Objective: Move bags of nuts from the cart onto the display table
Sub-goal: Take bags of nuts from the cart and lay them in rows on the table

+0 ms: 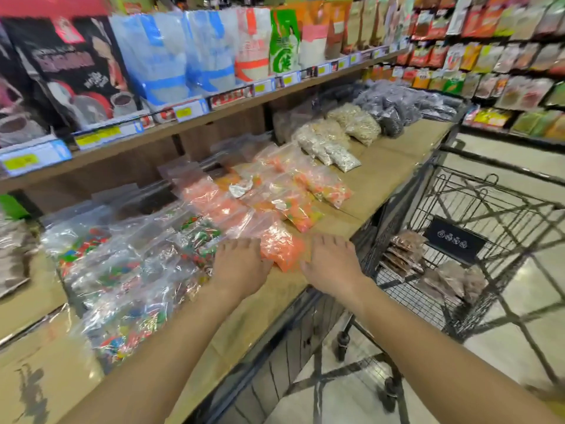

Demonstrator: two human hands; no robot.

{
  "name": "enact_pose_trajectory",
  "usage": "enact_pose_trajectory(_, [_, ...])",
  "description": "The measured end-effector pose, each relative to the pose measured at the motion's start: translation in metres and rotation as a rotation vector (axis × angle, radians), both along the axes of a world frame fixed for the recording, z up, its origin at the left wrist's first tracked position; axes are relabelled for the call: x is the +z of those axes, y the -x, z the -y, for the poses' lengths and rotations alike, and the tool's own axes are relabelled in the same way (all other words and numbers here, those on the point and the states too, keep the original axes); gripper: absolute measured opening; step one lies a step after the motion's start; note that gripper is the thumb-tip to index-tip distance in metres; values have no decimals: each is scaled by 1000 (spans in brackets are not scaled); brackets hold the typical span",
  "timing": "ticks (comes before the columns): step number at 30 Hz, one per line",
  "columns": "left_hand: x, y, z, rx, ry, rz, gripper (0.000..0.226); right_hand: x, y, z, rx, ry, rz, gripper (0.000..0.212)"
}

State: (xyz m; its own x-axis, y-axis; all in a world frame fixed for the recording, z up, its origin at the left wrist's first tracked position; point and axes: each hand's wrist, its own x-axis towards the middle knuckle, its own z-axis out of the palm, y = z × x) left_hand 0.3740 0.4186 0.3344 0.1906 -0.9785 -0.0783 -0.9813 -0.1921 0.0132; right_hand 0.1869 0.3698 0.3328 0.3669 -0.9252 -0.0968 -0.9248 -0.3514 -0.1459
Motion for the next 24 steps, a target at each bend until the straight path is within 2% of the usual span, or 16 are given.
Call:
enact_pose_trajectory(3, [-4, 31, 27, -92, -22, -33, 66, -7, 33, 14, -80, -31, -29, 66])
enact_pose_trajectory(8, [-16, 77, 84, -238, -37, -57, 62, -19, 81, 44, -208, -43, -68, 64])
enact_pose_trajectory(16, [-24, 140, 184, -469, -67, -161, 56, -29, 133, 103, -480, -94, -83, 66])
enact_pose_trajectory(19, [-27, 160, 218, -545, -84, -194, 47, -31, 145, 119, -569, -106, -95, 67])
enact_pose_trajectory(24, [-41, 198, 261, -671, -97, -212, 43, -46, 176, 137, -695, -158, -43, 65])
